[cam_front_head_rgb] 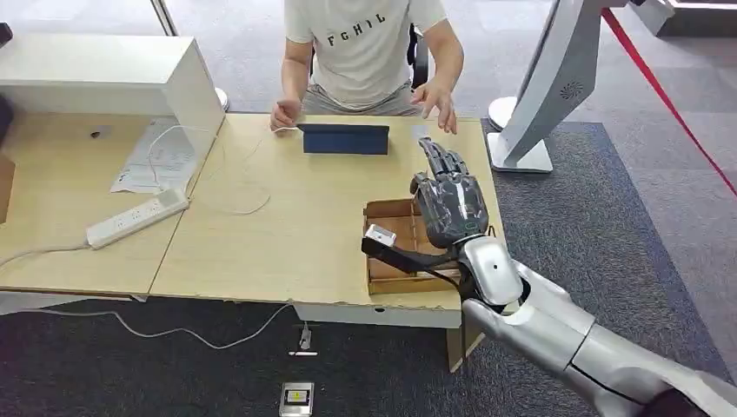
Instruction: Pass the card to the sensor for recognition and then transmit it.
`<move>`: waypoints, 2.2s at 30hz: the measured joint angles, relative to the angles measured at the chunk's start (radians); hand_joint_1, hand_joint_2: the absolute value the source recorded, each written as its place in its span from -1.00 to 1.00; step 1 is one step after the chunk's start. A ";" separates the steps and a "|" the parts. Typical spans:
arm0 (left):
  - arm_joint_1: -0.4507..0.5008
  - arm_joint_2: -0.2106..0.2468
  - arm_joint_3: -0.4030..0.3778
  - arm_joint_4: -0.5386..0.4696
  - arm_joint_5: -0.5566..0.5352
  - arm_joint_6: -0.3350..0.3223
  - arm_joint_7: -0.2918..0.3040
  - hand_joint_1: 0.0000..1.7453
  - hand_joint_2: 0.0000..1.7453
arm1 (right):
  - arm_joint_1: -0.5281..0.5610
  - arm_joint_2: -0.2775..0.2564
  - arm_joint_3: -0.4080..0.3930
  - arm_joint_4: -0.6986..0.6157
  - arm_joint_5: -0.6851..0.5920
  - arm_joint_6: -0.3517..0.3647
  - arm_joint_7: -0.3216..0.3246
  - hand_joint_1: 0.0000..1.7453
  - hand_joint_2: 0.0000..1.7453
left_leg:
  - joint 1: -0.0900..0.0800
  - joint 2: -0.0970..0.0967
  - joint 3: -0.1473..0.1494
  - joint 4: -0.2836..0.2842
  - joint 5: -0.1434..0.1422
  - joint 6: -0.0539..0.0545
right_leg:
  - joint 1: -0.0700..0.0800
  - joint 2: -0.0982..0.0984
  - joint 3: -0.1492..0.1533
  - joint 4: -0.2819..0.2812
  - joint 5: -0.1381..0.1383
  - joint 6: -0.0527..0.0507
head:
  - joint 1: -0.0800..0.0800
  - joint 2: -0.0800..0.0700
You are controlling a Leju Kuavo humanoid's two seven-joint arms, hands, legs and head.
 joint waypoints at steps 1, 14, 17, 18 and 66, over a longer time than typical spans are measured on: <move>0.000 0.000 -0.002 0.000 -0.002 -0.002 0.003 -1.00 -1.00 | -0.008 0.011 0.000 0.014 -0.004 0.007 -0.005 1.00 1.00 | 0.000 0.000 0.000 0.000 0.000 0.000 | 0.000 0.000 0.000 0.000 0.000 0.000 | 0.000 0.000; -0.002 -0.002 -0.019 0.000 -0.012 -0.009 0.005 -1.00 -1.00 | -0.090 0.132 0.000 0.233 -0.074 0.063 -0.006 1.00 1.00 | 0.000 -0.001 0.000 0.000 0.000 0.000 | 0.000 0.000 0.000 0.000 0.000 0.000 | 0.000 0.000; -0.003 -0.002 -0.023 0.000 -0.011 -0.009 0.009 -1.00 -1.00 | -0.104 0.158 0.000 0.288 -0.092 0.066 -0.010 1.00 1.00 | 0.000 -0.001 0.000 0.000 0.000 0.000 | 0.000 0.000 0.000 0.000 0.000 0.000 | 0.000 0.000; -0.003 -0.002 -0.024 0.000 -0.011 -0.009 0.009 -1.00 -1.00 | -0.108 0.165 0.000 0.306 -0.094 0.066 -0.010 1.00 1.00 | 0.000 -0.001 0.000 0.000 0.000 0.000 | 0.000 0.000 0.000 0.000 0.000 0.000 | 0.000 0.000; 0.009 -0.006 0.029 0.005 0.023 0.069 0.037 -1.00 -1.00 | 0.259 -0.177 -0.785 0.222 -0.666 -0.298 -0.265 -1.00 -1.00 | 0.002 -0.009 0.000 0.001 -0.002 0.002 | 0.002 -0.007 0.005 -0.007 -0.001 0.001 | 0.000 0.000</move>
